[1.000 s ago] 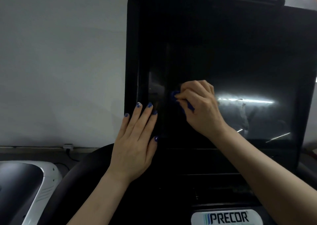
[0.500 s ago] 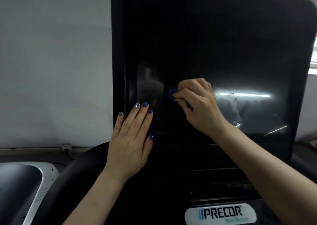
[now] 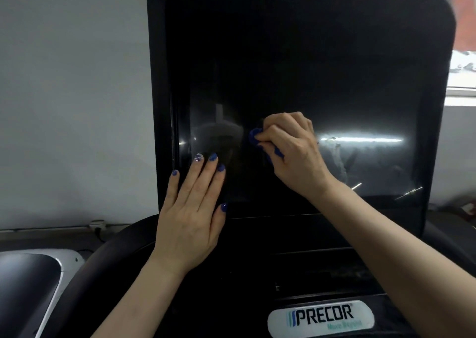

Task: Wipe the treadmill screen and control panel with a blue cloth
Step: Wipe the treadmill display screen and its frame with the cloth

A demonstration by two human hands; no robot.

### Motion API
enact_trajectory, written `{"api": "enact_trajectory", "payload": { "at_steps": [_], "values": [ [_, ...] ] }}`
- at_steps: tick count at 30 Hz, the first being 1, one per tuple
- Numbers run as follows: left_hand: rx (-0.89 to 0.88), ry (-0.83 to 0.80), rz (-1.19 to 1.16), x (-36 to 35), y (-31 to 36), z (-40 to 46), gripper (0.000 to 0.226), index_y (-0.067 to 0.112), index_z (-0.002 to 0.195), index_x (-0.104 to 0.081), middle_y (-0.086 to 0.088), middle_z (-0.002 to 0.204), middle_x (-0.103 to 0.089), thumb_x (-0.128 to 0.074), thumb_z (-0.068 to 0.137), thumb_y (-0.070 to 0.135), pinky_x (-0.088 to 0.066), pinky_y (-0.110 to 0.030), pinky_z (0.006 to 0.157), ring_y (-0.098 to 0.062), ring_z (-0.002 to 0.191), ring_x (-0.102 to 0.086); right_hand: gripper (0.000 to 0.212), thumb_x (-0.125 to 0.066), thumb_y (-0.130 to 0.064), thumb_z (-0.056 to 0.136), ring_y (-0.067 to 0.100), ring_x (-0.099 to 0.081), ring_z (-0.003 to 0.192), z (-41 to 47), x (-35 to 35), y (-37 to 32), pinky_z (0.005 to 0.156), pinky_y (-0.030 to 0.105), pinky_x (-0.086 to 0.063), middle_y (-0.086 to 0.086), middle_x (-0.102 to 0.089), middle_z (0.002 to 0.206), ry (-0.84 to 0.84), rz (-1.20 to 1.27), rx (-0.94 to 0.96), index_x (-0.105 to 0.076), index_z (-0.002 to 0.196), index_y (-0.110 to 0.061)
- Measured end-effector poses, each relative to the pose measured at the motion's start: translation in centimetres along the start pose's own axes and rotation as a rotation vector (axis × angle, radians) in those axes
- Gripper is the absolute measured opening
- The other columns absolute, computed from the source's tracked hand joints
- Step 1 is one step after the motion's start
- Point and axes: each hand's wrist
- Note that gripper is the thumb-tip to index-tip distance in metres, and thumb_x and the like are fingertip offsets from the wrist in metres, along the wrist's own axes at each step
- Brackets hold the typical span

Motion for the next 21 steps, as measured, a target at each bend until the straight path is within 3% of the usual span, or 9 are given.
{"api": "enact_trajectory", "payload": {
  "at_steps": [7,21],
  "values": [
    [-0.043,-0.016,0.059,-0.5,0.3,0.5,0.052,0.005,0.151,-0.040,-0.013,0.161,-0.031,-0.037,0.104,0.028,-0.020,-0.045,0.124,-0.026,0.151,-0.027,0.005,-0.067,-0.010,0.090,0.021,-0.054,0.098,0.0,0.1,0.1,0.090,0.031,-0.037,0.004,-0.065,0.104,-0.003,-0.007,0.010,-0.071,0.092,-0.009],
    [-0.027,-0.001,0.087,-0.9,0.2,0.1,0.052,0.008,0.152,-0.039,-0.011,0.161,-0.031,-0.038,0.104,0.030,-0.022,-0.043,0.123,-0.023,0.151,-0.027,0.004,-0.067,-0.011,0.090,0.021,-0.055,0.097,-1.4,1.7,1.8,0.096,0.031,-0.033,0.005,-0.065,0.103,-0.087,0.009,0.110,-0.071,0.090,-0.009]
  ]
}}
Point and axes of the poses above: each hand's wrist, its own z-axis towards the middle knuckle, its own x-axis out of the back of the hand, y = z × x
